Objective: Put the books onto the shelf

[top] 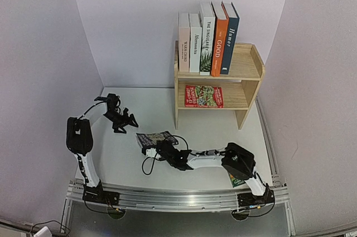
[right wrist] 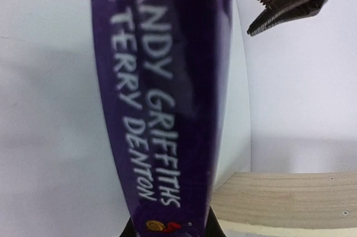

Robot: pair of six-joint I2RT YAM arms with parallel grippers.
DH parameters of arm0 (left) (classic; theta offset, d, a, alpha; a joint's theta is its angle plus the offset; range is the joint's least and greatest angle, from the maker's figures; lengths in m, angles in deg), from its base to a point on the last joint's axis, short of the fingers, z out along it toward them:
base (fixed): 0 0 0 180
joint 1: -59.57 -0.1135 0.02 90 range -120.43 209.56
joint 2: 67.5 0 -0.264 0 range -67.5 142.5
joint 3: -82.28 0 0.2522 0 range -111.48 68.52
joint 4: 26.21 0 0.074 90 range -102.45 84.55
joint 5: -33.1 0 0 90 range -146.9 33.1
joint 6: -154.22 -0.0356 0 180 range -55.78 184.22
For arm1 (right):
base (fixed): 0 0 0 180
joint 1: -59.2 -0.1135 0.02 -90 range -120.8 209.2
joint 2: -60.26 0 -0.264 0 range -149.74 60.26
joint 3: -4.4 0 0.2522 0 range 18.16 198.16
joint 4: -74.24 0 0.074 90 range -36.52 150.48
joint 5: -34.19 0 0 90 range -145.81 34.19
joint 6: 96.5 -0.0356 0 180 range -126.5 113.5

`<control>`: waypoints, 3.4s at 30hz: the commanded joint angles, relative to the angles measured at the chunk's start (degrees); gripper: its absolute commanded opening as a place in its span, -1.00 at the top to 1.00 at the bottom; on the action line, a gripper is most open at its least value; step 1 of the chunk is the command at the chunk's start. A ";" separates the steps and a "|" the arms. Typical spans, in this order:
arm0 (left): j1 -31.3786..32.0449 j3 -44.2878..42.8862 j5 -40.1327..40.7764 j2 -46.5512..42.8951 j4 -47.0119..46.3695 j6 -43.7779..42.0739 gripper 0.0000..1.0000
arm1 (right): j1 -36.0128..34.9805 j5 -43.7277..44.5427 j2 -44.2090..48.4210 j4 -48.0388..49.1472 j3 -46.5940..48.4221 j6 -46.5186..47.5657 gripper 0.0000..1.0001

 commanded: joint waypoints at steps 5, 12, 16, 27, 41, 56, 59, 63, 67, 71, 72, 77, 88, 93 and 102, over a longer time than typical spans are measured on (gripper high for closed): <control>-1.49 -7.66 11.82 -10.11 -1.18 -6.98 -0.91 | -1.39 -0.19 27.41 -36.82 1.07 -15.00 1.00; -1.50 -5.75 10.10 -10.68 -1.05 -8.12 -0.91 | -1.39 4.84 34.17 -65.28 14.49 -16.10 1.00; -1.50 -5.27 9.27 -10.65 -0.76 -8.70 -0.91 | -1.39 12.21 35.45 -75.52 20.40 -14.54 1.00; -1.48 -4.60 8.56 -10.47 -0.68 -9.14 -0.90 | 5.71 22.50 38.09 -80.19 26.90 -6.54 1.00; -1.49 -3.86 7.56 -9.95 -0.83 -8.83 -0.90 | 18.82 20.17 34.23 -40.50 13.60 14.51 1.00; -1.53 -4.22 8.09 -9.80 -0.05 -9.75 -0.89 | 24.71 9.35 25.49 -23.96 8.35 18.90 1.00; -1.49 -3.98 8.10 -9.74 -0.11 -9.85 -0.89 | 25.04 8.55 25.47 -23.89 6.51 18.92 1.00; -1.48 -3.94 8.02 -9.40 -0.19 -9.85 -0.89 | 25.24 7.11 25.55 -23.89 5.15 19.16 1.00; -1.49 -3.73 8.03 -9.34 -0.29 -9.93 -0.88 | 25.24 6.72 25.91 -23.88 4.34 19.03 1.00; -1.53 -3.28 8.00 -9.14 -0.40 -9.80 -0.88 | 25.15 7.29 25.12 -24.50 5.60 17.89 1.00; -1.52 -3.28 7.96 -9.08 -0.41 -9.77 -0.88 | 25.15 7.39 24.81 -24.64 5.79 17.94 1.00; -1.48 -3.35 7.92 -9.10 -0.40 -9.77 -0.88 | 25.15 6.63 23.92 -24.88 6.29 17.94 1.00; -1.49 -2.89 7.76 -8.99 -0.66 -9.77 -0.88 | 25.15 8.15 21.72 -24.35 9.19 18.18 1.00; -1.48 -2.43 7.77 -9.15 -0.60 -10.01 -0.87 | 25.15 8.18 22.13 -23.05 8.17 18.77 1.00; -1.52 -2.01 7.60 -9.11 -0.73 -10.03 -0.87 | 25.15 8.32 25.89 -23.40 2.67 18.48 1.00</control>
